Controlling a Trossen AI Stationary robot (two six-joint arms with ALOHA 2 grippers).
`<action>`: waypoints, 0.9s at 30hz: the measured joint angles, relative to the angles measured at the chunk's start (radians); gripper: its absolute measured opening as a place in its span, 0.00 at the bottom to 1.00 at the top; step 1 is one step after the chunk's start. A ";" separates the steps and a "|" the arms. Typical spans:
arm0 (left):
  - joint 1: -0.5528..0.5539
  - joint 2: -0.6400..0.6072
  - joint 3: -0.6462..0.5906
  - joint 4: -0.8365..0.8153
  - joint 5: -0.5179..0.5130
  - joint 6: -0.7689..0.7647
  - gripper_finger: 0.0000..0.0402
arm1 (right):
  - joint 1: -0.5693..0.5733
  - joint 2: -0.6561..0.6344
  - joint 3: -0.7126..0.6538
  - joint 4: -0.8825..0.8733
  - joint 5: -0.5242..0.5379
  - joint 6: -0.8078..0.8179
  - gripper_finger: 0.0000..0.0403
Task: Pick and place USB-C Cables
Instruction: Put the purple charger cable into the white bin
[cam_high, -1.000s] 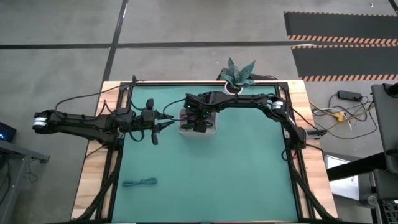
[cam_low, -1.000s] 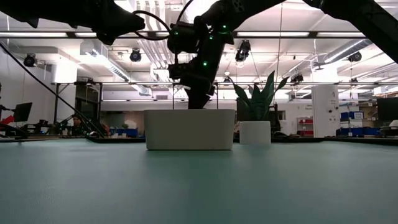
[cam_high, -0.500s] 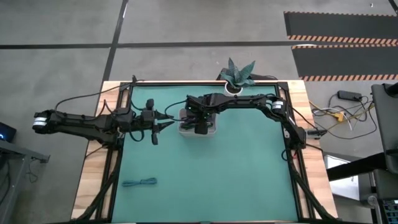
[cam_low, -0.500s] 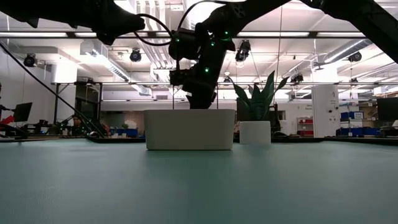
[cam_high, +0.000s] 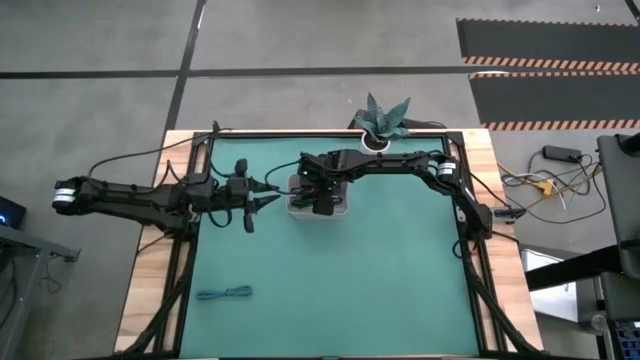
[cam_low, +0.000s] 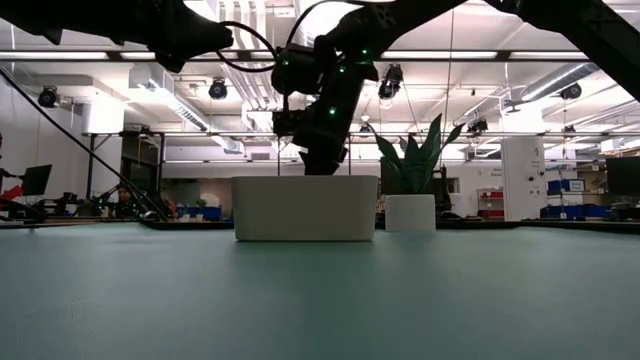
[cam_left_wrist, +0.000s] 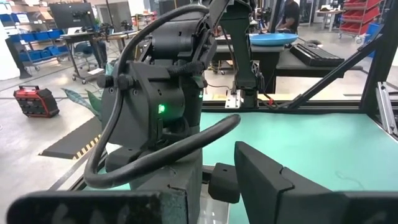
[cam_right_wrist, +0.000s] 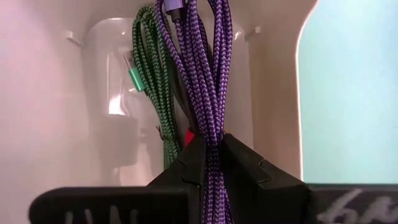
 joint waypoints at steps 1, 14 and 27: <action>0.000 0.000 0.000 0.000 0.000 0.000 0.20 | 0.000 -0.002 0.000 -0.001 0.000 -0.004 0.07; 0.000 0.000 0.001 0.000 0.000 0.000 0.20 | -0.026 -0.022 0.018 -0.008 0.075 -0.031 0.07; 0.000 0.001 0.001 0.001 0.000 0.000 0.20 | -0.026 -0.009 0.013 -0.020 0.068 -0.039 0.07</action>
